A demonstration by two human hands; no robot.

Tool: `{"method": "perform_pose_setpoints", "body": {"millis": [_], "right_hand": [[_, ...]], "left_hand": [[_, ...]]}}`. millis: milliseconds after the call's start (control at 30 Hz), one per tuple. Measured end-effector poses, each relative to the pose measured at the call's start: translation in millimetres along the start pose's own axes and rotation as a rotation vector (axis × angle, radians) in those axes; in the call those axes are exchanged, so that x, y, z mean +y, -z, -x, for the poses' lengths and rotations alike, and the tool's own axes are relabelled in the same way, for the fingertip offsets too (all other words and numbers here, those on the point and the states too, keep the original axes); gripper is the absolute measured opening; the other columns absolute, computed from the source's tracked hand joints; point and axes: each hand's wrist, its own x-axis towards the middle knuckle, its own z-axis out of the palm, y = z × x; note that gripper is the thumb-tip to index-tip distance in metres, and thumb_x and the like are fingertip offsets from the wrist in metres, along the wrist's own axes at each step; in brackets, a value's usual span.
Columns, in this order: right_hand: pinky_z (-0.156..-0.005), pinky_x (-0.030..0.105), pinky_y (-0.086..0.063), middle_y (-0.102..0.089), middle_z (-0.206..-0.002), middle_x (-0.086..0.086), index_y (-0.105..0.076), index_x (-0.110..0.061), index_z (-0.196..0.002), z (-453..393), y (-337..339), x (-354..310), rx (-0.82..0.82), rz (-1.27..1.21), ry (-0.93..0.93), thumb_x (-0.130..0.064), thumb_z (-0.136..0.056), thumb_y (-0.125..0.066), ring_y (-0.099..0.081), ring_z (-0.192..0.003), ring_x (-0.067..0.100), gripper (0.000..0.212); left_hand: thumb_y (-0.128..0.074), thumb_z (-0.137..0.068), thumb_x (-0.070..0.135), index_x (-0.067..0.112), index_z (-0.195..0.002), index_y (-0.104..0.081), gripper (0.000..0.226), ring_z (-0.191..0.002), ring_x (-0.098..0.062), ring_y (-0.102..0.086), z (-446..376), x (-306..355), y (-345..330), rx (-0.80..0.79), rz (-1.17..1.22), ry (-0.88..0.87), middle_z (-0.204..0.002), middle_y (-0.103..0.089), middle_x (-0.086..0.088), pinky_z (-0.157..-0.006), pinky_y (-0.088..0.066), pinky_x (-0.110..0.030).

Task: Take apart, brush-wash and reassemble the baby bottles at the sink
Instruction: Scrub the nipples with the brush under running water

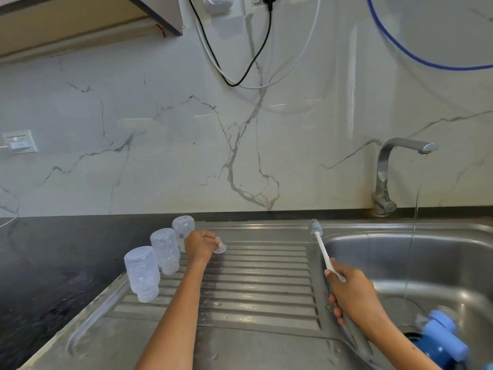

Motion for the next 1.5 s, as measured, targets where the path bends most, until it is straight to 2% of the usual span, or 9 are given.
{"method": "perform_pose_setpoints", "body": {"millis": [333,567,733,833,900,1100,1200,1400,1500], "right_hand": [[-0.038,0.024,-0.043,-0.053,-0.059,0.008,-0.051,-0.02,-0.137,-5.0,1.4,2.1,0.009,-0.03,-0.033,-0.016,-0.102,-0.041,-0.046,-0.036,0.012,0.037],[-0.039,0.023,-0.043,-0.053,-0.062,0.008,-0.054,-0.014,-0.132,-8.6,6.2,5.9,0.01,-0.029,-0.065,-0.015,-0.102,-0.041,-0.046,-0.036,0.012,0.033],[-0.037,0.022,-0.04,-0.053,-0.064,0.011,-0.048,-0.013,-0.139,-7.0,25.1,5.6,0.038,-0.117,-0.114,-0.014,-0.101,-0.042,-0.044,-0.041,0.015,0.038],[-0.038,0.022,-0.04,-0.051,-0.055,0.011,-0.056,-0.003,-0.126,-12.1,52.3,12.2,0.052,-0.161,-0.201,-0.013,-0.1,-0.044,-0.043,-0.039,0.017,0.03],[-0.037,0.019,-0.037,-0.048,-0.049,0.009,-0.058,0.002,-0.118,-17.9,78.1,20.3,0.054,-0.162,-0.261,-0.013,-0.099,-0.045,-0.04,-0.033,0.015,0.028],[-0.037,0.02,-0.038,-0.05,-0.049,0.009,-0.062,-0.004,-0.11,-16.9,186.4,68.3,0.125,0.016,-0.346,-0.014,-0.099,-0.046,-0.042,-0.036,0.015,0.022],[-0.041,0.024,-0.042,-0.053,-0.048,0.008,-0.064,-0.005,-0.105,-15.7,222.3,94.9,0.173,0.105,-0.412,-0.014,-0.097,-0.046,-0.047,-0.039,0.018,0.022],[-0.052,0.028,-0.051,-0.06,-0.052,0.008,-0.064,0.0,-0.096,-21.0,230.5,105.2,0.201,0.282,-0.447,-0.01,-0.093,-0.044,-0.056,-0.043,0.019,0.023],[-0.047,0.027,-0.05,-0.06,-0.054,0.007,-0.062,-0.003,-0.097,-25.1,227.5,108.6,0.205,0.323,-0.427,-0.009,-0.092,-0.042,-0.053,-0.037,0.016,0.022]], "left_hand": [[-0.086,-0.064,0.003,-0.003,-0.103,-0.067,0.044,-0.098,-0.028,-0.063,-4.9,14.5,4.0,0.022,0.009,-0.031,-0.105,-0.067,-0.014,-0.082,-0.048,-0.031],[-0.079,-0.073,0.004,0.005,-0.095,-0.069,0.024,-0.098,-0.022,-0.063,13.6,48.7,-20.1,0.085,0.026,-0.162,-0.101,-0.068,-0.01,-0.082,-0.048,-0.027],[-0.073,-0.081,0.011,0.009,-0.09,-0.071,0.01,-0.081,-0.013,-0.06,65.0,74.4,-70.2,-0.061,-0.03,-0.25,-0.09,-0.069,-0.005,-0.07,-0.043,-0.018],[-0.072,-0.081,0.009,0.009,-0.086,-0.074,0.006,-0.078,-0.015,-0.064,91.0,93.3,-99.1,-0.133,-0.013,-0.271,-0.087,-0.072,-0.007,-0.07,-0.046,-0.015],[-0.072,-0.078,0.008,0.008,-0.083,-0.075,0.005,-0.081,-0.021,-0.067,106.1,109.1,-119.8,-0.169,0.009,-0.298,-0.084,-0.073,-0.009,-0.076,-0.052,-0.023],[-0.074,-0.079,0.011,0.006,-0.086,-0.073,0.008,-0.088,-0.023,-0.067,158.7,141.9,-204.2,-0.435,-0.044,-0.376,-0.089,-0.073,-0.011,-0.079,-0.05,-0.026],[-0.074,-0.079,0.011,0.006,-0.09,-0.074,0.012,-0.09,-0.021,-0.067,182.3,144.5,-243.0,-0.564,-0.132,-0.414,-0.092,-0.073,-0.01,-0.079,-0.046,-0.021],[-0.069,-0.082,0.006,0.005,-0.089,-0.075,0.009,-0.094,-0.017,-0.067,202.8,139.5,-298.5,-0.734,-0.324,-0.449,-0.094,-0.073,-0.008,-0.08,-0.048,-0.022],[-0.069,-0.085,0.013,0.005,-0.09,-0.075,0.011,-0.095,-0.018,-0.067,200.6,141.7,-323.1,-0.767,-0.358,-0.438,-0.097,-0.073,-0.007,-0.081,-0.048,-0.025]]}}
